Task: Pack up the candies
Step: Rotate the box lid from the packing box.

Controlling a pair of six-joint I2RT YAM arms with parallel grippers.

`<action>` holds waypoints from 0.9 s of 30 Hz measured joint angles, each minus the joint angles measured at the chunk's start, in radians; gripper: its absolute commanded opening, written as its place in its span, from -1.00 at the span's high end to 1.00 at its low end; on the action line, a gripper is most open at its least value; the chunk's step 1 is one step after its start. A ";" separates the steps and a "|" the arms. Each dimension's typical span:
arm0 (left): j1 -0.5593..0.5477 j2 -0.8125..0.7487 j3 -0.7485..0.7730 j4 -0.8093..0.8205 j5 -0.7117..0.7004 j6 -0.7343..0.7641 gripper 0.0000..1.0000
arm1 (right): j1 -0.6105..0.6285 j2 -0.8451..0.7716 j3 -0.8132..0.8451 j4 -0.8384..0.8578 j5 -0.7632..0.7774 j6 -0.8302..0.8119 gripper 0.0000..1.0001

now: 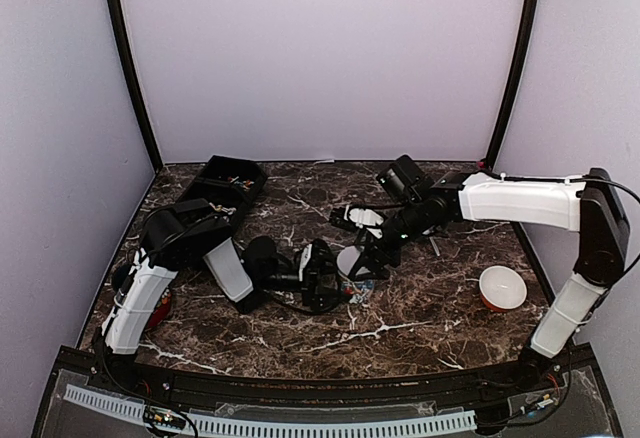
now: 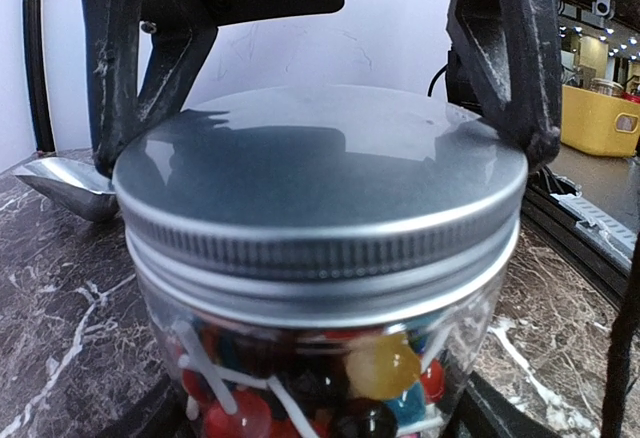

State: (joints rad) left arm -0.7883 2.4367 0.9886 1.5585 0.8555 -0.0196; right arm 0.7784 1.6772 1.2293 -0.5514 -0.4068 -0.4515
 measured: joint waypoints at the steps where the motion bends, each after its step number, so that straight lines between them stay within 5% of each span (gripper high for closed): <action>1: 0.000 0.000 -0.002 0.003 0.001 0.000 -0.55 | 0.000 -0.005 -0.009 0.011 -0.003 0.002 -0.73; 27: 0.001 0.005 -0.013 0.053 0.042 -0.029 -0.50 | -0.010 -0.093 -0.184 0.244 -0.092 0.032 -0.73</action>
State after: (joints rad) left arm -0.7872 2.4420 0.9760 1.6115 0.8978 -0.0486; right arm 0.7681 1.5837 1.0451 -0.3073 -0.4988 -0.4191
